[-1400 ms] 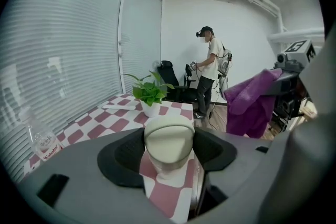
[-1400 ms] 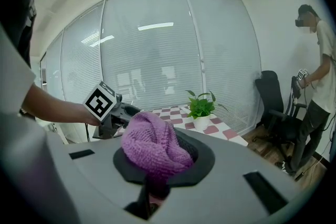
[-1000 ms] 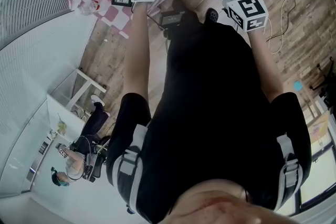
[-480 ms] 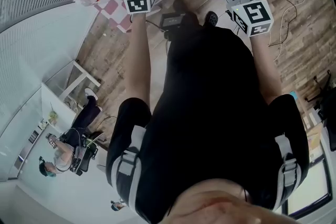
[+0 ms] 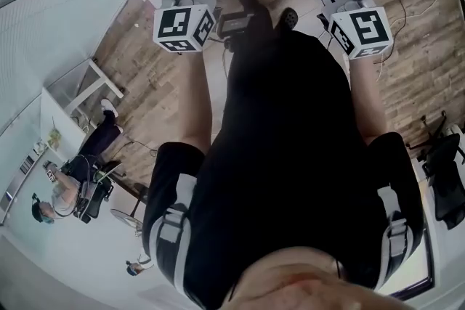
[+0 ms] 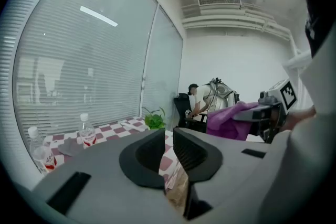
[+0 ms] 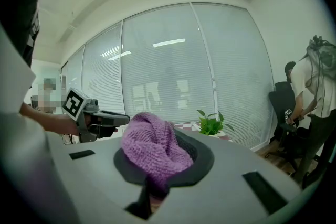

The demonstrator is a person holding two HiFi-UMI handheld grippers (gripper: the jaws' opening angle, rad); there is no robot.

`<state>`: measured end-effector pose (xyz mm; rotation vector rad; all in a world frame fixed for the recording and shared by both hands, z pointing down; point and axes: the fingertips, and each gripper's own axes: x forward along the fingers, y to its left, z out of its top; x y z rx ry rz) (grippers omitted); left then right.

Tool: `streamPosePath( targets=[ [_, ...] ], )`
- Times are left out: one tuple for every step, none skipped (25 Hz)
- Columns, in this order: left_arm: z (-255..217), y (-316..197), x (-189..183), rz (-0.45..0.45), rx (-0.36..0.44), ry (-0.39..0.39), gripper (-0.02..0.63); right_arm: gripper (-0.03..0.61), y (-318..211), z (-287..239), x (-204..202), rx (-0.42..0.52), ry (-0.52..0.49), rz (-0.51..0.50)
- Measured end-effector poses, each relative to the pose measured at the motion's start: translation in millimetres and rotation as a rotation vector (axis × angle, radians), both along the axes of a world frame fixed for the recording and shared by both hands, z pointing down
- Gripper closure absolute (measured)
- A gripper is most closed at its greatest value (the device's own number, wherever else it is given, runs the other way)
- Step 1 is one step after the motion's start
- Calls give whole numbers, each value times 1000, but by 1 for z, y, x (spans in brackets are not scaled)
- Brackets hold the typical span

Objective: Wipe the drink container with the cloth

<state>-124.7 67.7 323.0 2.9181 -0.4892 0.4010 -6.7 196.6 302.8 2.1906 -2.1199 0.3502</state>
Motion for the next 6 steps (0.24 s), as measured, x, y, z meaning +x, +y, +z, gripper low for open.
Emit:
streamPosePath(
  targets=[
    [-9, 6, -5, -1, -8, 22, 551, 535, 0, -4, -4, 7, -1, -7],
    [-17, 10, -9, 2, -11, 40, 560, 535, -1, -9, -8, 13, -1, -13],
    [-25, 15, -13, 7, -10, 55, 568, 535, -2, -14, -12, 20, -1, -18],
    [-33, 18, -17, 13, -7, 68, 571, 535, -3, -18, -16, 27, 0, -23],
    [-41, 22, -21, 19, -3, 81, 575, 535, -4, -22, -20, 34, 0, -28],
    [-48, 26, -25, 25, -1, 93, 577, 535, -5, -27, -24, 41, 0, -33]
  ],
)
